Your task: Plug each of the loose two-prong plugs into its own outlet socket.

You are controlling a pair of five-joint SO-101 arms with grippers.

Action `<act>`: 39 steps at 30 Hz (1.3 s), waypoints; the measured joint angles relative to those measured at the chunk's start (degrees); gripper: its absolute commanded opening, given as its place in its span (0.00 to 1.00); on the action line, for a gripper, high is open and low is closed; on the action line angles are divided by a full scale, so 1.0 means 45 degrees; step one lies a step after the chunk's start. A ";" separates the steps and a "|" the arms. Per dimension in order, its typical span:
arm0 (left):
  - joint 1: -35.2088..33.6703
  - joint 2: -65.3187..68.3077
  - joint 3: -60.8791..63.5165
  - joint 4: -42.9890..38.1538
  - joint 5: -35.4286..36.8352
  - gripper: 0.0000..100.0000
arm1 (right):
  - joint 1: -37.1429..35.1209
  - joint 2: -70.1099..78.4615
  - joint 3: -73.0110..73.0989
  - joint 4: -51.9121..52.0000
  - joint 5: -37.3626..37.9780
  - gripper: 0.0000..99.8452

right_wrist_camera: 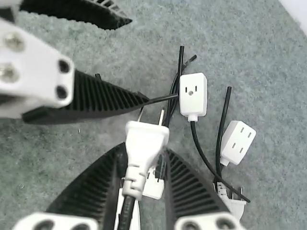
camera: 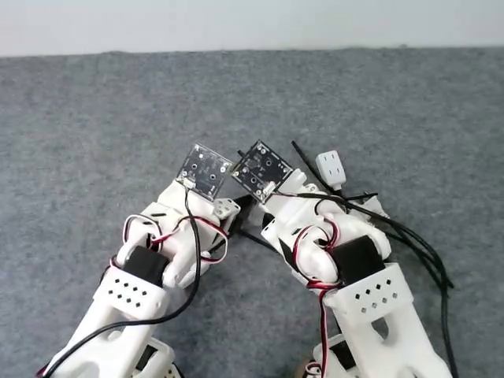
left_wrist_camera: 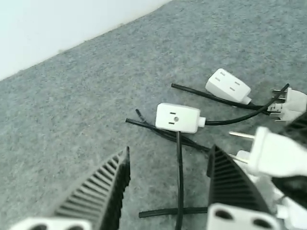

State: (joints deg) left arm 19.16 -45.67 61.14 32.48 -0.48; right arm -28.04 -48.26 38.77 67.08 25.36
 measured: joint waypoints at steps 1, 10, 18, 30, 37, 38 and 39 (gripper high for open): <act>-0.0117 0.0000 0.0000 0.0000 -0.0039 0.27 | -0.0039 0.0000 -0.0020 0.0000 0.0000 0.01; -0.0488 0.0020 -0.0020 0.0000 -0.0059 0.27 | -0.0274 -0.0078 -0.0039 -0.0020 0.0000 0.01; -0.0488 0.0020 -0.0567 0.0234 -0.0059 0.27 | -0.0274 -0.0078 0.0332 -0.0274 0.0000 0.01; -0.0430 0.0020 -0.1133 0.0703 -0.0059 0.27 | -0.0313 -0.0078 0.0762 -0.0664 0.0000 0.01; 0.0137 0.0020 -0.0156 -0.0371 -0.0059 0.27 | -0.0234 -0.0078 0.0762 -0.0645 0.0000 0.01; 0.0137 0.0020 -0.0156 -0.0410 -0.0059 0.27 | -0.0234 -0.0078 0.0703 -0.0567 0.0000 0.01; 0.0156 0.0020 -0.0156 -0.0449 -0.0059 0.27 | -0.0234 -0.0078 0.0567 -0.0391 0.0000 0.01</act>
State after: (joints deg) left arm 19.87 -45.58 60.44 30.46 -0.75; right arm -29.10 -48.62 41.32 65.32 25.36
